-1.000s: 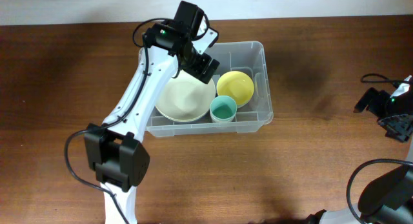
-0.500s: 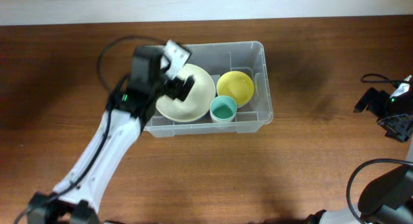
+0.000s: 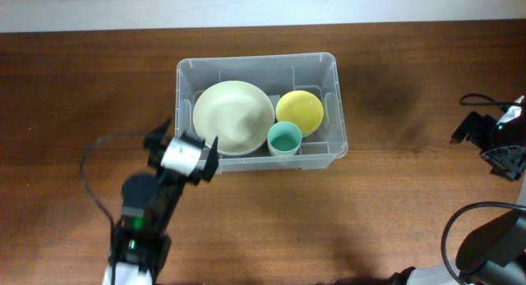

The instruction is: Pack container

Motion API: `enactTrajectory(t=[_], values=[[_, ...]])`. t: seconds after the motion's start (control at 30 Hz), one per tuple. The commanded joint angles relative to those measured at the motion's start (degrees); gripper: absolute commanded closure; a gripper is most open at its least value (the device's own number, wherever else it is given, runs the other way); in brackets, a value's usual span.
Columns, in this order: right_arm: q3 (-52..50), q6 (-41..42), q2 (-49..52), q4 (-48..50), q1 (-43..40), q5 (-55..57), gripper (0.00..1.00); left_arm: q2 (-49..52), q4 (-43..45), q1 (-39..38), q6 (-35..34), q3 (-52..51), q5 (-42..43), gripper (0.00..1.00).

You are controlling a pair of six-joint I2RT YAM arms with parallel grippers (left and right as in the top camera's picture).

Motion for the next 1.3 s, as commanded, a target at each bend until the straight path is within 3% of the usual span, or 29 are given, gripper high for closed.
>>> enactTrajectory(t=[0.0,0.3,0.67,0.87,1.27], values=[[-0.2,-0.39,-0.42,0.13,-0.07,-0.13,0.01,-9.62,2.38,0.39,0.59,-6.97,0.15,0.0],[-0.2,-0.37,-0.42,0.11,-0.07,-0.13,0.01,-27.45,4.76,3.04,0.59,-16.87,0.2,0.0],[-0.2,-0.37,-0.42,0.11,-0.07,-0.13,0.01,-32.48,3.82,9.99,0.57,-20.35,6.21,0.0],[-0.2,-0.39,-0.42,0.11,-0.07,-0.13,0.01,-34.77,0.13,13.05,0.57,-20.35,8.2,0.0],[-0.2,-0.37,-0.42,0.11,-0.07,-0.13,0.01,-48.5,-14.49,13.7,0.59,-20.35,7.3,0.0]])
